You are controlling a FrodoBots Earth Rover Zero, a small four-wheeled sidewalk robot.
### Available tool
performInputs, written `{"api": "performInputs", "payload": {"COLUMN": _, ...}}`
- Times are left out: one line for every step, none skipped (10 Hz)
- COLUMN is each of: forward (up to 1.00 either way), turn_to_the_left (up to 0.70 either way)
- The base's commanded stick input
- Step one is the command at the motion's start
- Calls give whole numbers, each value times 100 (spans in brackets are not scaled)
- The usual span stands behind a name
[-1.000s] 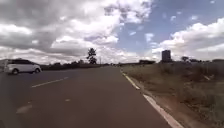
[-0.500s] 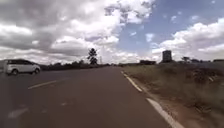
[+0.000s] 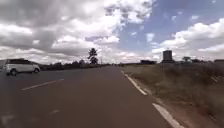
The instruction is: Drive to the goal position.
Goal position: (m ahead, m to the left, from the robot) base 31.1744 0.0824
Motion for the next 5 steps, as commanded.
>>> {"api": "performInputs", "payload": {"forward": 70, "turn_to_the_left": 0}}
{"api": "performInputs", "payload": {"forward": 70, "turn_to_the_left": 0}}
{"api": "performInputs", "payload": {"forward": 70, "turn_to_the_left": 0}}
{"api": "performInputs", "payload": {"forward": 70, "turn_to_the_left": 0}}
{"api": "performInputs", "payload": {"forward": 70, "turn_to_the_left": 0}}
